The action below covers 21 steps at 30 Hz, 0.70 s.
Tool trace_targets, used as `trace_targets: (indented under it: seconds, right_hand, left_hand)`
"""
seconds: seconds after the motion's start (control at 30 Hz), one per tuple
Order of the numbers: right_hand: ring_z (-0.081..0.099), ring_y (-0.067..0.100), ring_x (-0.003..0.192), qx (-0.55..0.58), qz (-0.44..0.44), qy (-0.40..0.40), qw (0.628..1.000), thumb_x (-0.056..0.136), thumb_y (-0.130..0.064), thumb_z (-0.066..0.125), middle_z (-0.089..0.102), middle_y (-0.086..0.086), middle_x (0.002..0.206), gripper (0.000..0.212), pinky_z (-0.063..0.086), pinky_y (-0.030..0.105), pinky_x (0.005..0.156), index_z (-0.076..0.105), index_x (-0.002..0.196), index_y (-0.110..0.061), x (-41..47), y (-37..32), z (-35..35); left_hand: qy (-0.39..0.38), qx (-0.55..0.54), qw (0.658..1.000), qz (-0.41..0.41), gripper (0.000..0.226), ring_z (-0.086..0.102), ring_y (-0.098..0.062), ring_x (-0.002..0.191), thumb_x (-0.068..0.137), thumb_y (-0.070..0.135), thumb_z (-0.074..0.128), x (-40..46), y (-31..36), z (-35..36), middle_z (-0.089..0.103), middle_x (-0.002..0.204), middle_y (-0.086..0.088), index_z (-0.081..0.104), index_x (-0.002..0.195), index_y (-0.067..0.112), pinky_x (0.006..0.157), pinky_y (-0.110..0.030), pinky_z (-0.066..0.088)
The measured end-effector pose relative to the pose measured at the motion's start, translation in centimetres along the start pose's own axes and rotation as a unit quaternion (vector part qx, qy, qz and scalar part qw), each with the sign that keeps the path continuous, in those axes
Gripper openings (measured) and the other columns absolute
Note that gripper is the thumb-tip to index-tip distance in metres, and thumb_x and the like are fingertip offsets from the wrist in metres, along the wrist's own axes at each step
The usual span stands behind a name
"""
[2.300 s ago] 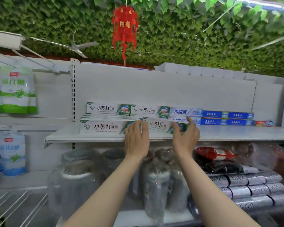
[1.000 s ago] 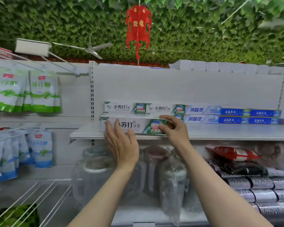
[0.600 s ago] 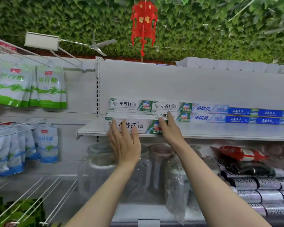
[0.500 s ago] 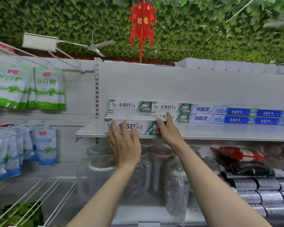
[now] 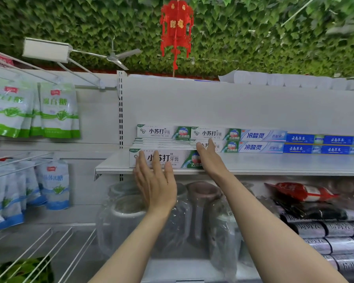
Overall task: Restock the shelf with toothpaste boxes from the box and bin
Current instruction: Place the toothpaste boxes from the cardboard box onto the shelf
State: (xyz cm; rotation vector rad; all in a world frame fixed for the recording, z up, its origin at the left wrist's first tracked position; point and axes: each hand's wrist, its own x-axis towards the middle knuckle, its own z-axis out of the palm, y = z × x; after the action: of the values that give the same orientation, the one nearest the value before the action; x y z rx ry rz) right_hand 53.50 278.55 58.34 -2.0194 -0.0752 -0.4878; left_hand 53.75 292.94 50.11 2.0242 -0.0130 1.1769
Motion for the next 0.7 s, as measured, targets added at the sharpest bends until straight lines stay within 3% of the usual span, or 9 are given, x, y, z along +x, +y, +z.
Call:
trace_targets:
  seconds: [0.03,0.2,0.27,0.33,0.4,0.47,0.57,0.7]
  right_hand:
    - [0.041,0.029,0.141,-0.003,0.001,0.000,1.000,0.107,-0.048,0.030,0.062,-0.003,0.124,0.070,0.030,0.035,0.107,-0.002,0.161,-0.018,0.1,0.0,0.1]
    - [0.037,0.029,0.144,-0.009,-0.004,-0.003,1.000,0.107,-0.048,0.029,0.044,0.007,0.155,0.069,0.030,0.036,0.111,-0.001,0.161,-0.019,-0.1,0.2,0.3]
    - [0.033,0.028,0.146,-0.040,-0.049,0.082,0.995,0.106,-0.046,0.034,0.033,0.006,0.161,0.067,0.027,0.039,0.116,0.008,0.161,-0.017,-0.6,1.1,0.7]
    - [0.042,0.024,0.137,-0.059,-0.126,0.215,0.967,0.103,-0.041,0.039,0.048,0.006,0.150,0.060,0.033,0.041,0.113,0.028,0.156,-0.015,-1.8,2.1,1.6]
    - [0.050,0.017,0.119,-0.059,-0.190,0.272,0.942,0.099,-0.041,0.038,0.060,0.000,0.127,0.056,0.036,0.038,0.105,0.042,0.148,-0.014,-3.3,2.9,2.6]
    - [0.050,0.016,0.109,-0.069,-0.206,0.268,0.939,0.099,-0.042,0.039,0.063,-0.004,0.116,0.053,0.036,0.038,0.101,0.046,0.144,-0.015,-4.1,3.8,3.5]
    - [0.052,0.021,0.111,-0.095,-0.197,0.257,0.941,0.101,-0.044,0.040,0.064,-0.001,0.121,0.050,0.038,0.045,0.104,0.046,0.143,-0.016,-3.9,4.4,4.1]
    - [0.051,0.022,0.116,-0.117,-0.192,0.246,0.943,0.102,-0.045,0.039,0.064,0.000,0.125,0.052,0.035,0.046,0.107,0.044,0.146,-0.017,-3.5,4.0,4.3]
  left_hand:
    - [-0.003,-0.002,1.000,-0.001,0.074,0.002,-0.024,0.153,0.095,0.060,0.011,0.0,-0.1,-0.1,0.006,0.168,-0.007,0.032,0.155,0.024,0.124,-0.044,0.001]
    - [-0.007,-0.003,1.000,0.001,0.074,0.001,-0.024,0.153,0.094,0.061,0.010,0.1,-0.2,-0.3,0.006,0.168,-0.007,0.031,0.156,0.025,0.124,-0.045,0.002]
    - [-0.007,-0.004,1.000,0.001,0.074,0.002,-0.024,0.153,0.094,0.061,0.011,0.0,-0.2,-0.4,0.007,0.167,-0.007,0.033,0.155,0.025,0.124,-0.045,0.003]
    - [0.000,-0.014,1.000,-0.002,0.072,0.007,-0.024,0.152,0.095,0.061,0.014,0.1,-0.4,-0.5,0.012,0.166,-0.008,0.039,0.152,0.026,0.124,-0.047,0.007]
    - [0.009,-0.022,1.000,-0.011,0.069,0.014,-0.028,0.150,0.096,0.060,0.017,0.1,-0.6,-0.5,0.019,0.163,-0.009,0.046,0.147,0.025,0.123,-0.050,0.014]
    - [0.013,-0.016,1.000,-0.014,0.068,0.020,-0.030,0.148,0.096,0.059,0.018,0.0,-0.9,-0.5,0.024,0.161,-0.009,0.050,0.145,0.023,0.121,-0.049,0.018]
    - [0.005,-0.010,1.000,-0.013,0.070,0.022,-0.031,0.146,0.095,0.060,0.017,0.1,-1.1,-0.5,0.026,0.158,-0.009,0.052,0.143,0.023,0.121,-0.049,0.018]
    - [-0.014,0.005,1.000,-0.024,0.075,0.019,-0.032,0.147,0.092,0.062,0.013,0.9,-1.0,-0.9,0.027,0.158,-0.010,0.051,0.143,0.022,0.121,-0.054,0.017]
